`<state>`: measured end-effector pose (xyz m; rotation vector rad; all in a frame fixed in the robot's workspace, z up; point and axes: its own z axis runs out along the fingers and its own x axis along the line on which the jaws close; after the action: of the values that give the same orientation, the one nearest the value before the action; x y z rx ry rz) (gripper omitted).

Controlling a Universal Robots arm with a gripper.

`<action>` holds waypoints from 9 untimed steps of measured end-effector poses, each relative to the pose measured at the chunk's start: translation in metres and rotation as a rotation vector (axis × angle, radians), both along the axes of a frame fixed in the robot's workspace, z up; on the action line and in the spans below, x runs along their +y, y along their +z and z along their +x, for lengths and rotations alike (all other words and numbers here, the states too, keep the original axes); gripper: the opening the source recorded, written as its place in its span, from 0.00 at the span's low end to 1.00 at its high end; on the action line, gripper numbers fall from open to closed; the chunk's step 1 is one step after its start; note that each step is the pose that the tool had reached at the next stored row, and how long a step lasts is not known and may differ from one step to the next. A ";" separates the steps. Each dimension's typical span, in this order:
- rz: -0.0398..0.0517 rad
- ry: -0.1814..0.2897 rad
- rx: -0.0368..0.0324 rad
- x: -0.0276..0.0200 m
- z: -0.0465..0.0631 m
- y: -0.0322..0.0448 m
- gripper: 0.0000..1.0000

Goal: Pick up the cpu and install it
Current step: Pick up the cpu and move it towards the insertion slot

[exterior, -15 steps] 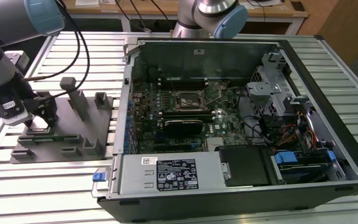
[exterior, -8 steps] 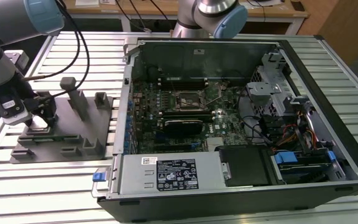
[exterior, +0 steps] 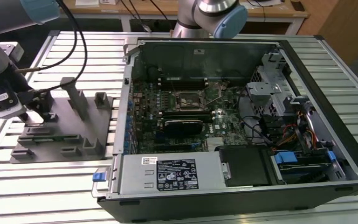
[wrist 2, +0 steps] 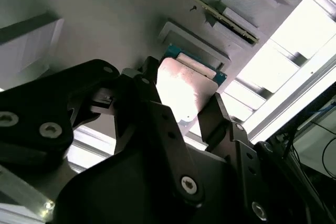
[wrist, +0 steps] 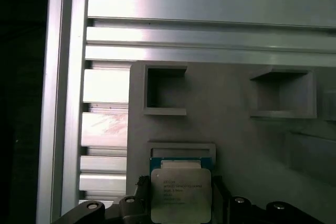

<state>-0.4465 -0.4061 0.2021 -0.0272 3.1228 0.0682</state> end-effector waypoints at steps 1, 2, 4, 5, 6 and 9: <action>0.0000 0.000 0.0000 0.0000 0.000 0.0017 0.55; 0.0000 0.000 -0.0001 0.0000 0.000 0.0035 0.55; 0.0000 0.000 0.0000 0.0000 0.000 0.0058 0.55; 0.0001 0.000 -0.0002 0.0000 0.000 0.0057 0.55; 0.0002 0.000 -0.0003 0.0000 0.000 0.0056 0.55; 0.0000 0.000 -0.0001 0.0000 0.000 0.0029 0.55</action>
<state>-0.4465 -0.4061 0.2050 -0.0273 3.1228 0.0682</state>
